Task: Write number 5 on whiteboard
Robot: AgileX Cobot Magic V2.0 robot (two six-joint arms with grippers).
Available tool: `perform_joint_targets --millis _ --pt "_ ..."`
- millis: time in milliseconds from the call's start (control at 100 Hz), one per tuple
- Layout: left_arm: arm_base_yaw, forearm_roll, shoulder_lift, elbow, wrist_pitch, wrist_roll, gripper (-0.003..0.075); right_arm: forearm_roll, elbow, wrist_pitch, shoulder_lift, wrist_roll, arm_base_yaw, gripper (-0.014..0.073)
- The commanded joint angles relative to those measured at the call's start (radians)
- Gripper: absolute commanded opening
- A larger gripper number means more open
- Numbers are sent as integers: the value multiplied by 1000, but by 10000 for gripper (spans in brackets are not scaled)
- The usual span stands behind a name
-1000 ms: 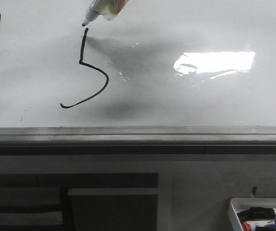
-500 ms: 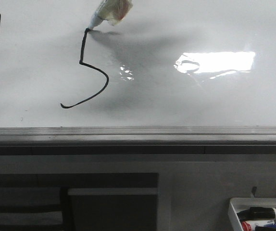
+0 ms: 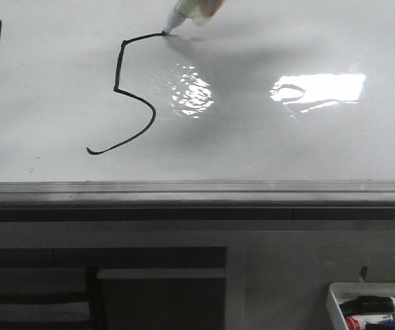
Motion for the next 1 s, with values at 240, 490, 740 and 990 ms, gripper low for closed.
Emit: perform_joint_targets --millis 240,490,740,990 --pt "0 99 82 -27 -226 -9 315 -36 -27 53 -77 -11 171 -61" --pt "0 151 197 -35 -332 -9 316 -43 -27 137 -70 -11 264 -61" --pt "0 195 242 -51 -373 -9 315 -38 -27 177 -53 -11 299 -61" --pt "0 261 245 -64 -383 -9 315 -9 -27 175 -53 -11 318 -61"
